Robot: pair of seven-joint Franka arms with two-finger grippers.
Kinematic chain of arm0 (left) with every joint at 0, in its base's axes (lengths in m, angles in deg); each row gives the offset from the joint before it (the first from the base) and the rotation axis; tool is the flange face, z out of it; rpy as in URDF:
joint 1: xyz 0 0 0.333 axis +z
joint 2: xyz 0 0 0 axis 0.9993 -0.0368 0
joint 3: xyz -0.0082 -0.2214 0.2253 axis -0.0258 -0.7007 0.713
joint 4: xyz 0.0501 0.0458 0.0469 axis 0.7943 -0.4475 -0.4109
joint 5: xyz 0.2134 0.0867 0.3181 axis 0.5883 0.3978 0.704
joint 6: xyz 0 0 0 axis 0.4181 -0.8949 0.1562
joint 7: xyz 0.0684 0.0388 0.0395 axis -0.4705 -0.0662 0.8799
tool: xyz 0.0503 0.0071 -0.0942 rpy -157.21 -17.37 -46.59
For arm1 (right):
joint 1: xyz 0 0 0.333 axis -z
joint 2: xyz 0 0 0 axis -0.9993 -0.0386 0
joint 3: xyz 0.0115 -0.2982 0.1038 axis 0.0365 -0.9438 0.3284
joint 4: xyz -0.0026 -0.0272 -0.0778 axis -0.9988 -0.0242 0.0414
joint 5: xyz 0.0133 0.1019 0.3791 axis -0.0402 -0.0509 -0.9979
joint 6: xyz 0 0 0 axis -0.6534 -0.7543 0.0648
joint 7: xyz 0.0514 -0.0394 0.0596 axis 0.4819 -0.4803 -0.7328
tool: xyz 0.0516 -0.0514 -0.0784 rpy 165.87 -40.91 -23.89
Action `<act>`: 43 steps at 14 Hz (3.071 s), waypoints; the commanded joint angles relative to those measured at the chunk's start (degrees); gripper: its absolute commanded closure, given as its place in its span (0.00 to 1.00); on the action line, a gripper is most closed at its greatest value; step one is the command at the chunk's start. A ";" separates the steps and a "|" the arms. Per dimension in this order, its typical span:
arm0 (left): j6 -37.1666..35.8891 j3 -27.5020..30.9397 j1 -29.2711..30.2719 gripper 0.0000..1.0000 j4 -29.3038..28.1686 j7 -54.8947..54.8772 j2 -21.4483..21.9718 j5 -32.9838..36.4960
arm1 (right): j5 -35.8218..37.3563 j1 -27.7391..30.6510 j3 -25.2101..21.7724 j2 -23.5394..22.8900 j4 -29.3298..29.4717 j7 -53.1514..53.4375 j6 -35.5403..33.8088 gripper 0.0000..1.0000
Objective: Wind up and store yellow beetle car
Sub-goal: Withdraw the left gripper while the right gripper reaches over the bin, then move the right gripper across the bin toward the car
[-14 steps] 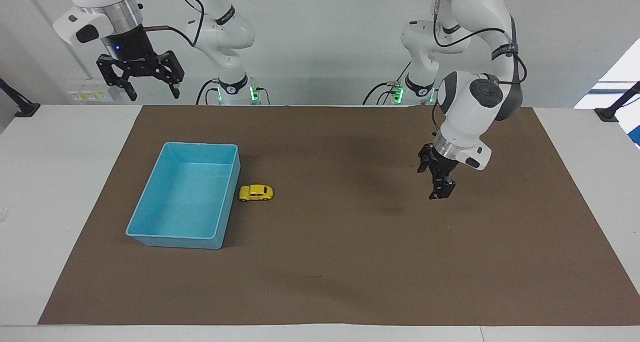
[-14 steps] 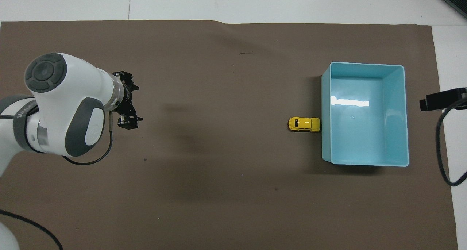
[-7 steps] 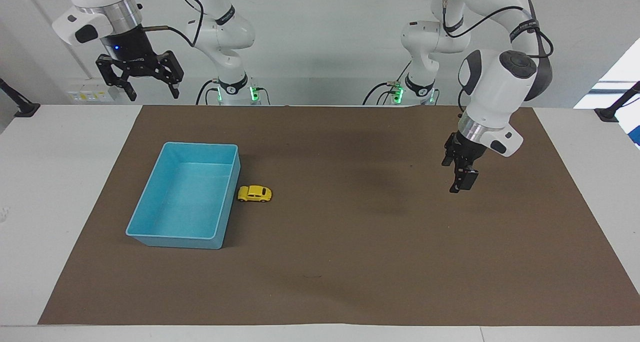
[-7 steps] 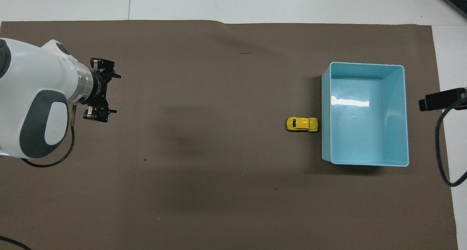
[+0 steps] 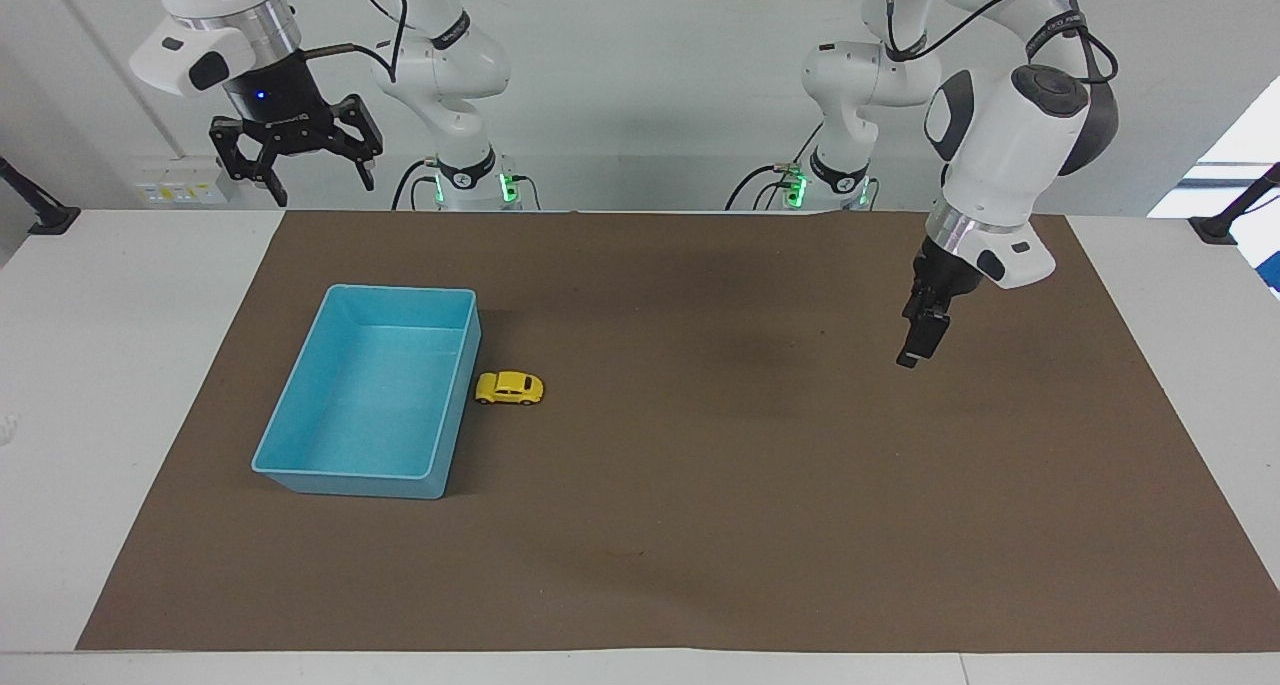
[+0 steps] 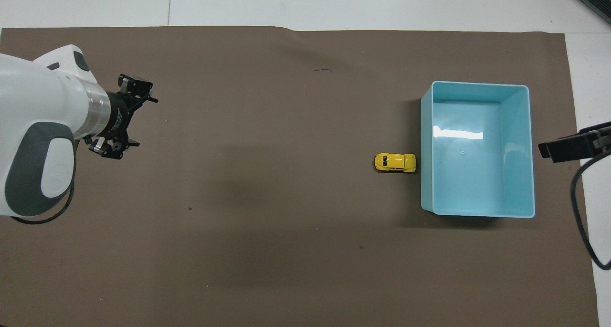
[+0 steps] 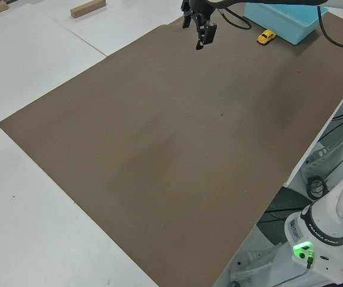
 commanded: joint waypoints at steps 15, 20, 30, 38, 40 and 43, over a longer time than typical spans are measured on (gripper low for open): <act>-23.48 0.17 8.06 0.00 1.56 -68.74 9.74 2.36 | -0.67 -2.78 1.94 -2.00 -7.67 -46.24 3.94 0.00; -32.35 -0.27 7.71 0.00 10.70 -69.37 11.33 2.45 | -0.76 -3.75 2.03 -5.00 -7.58 -50.20 5.70 0.00; -33.51 -0.18 7.63 0.00 12.03 -69.55 11.86 1.83 | -0.14 -7.80 2.03 -8.78 -9.51 -53.80 12.99 0.00; -33.77 0.17 8.06 0.00 11.94 -68.85 11.86 1.75 | -0.50 -9.12 2.11 -8.61 -17.77 -55.74 19.85 0.00; -33.77 0.26 8.15 0.00 11.94 -68.85 11.86 1.75 | -0.50 -9.03 2.11 -9.13 -19.17 -56.61 21.86 0.00; -33.77 0.17 8.06 0.00 11.94 -68.85 11.86 1.75 | -0.50 -9.03 2.11 -10.88 -21.73 -57.32 27.39 0.00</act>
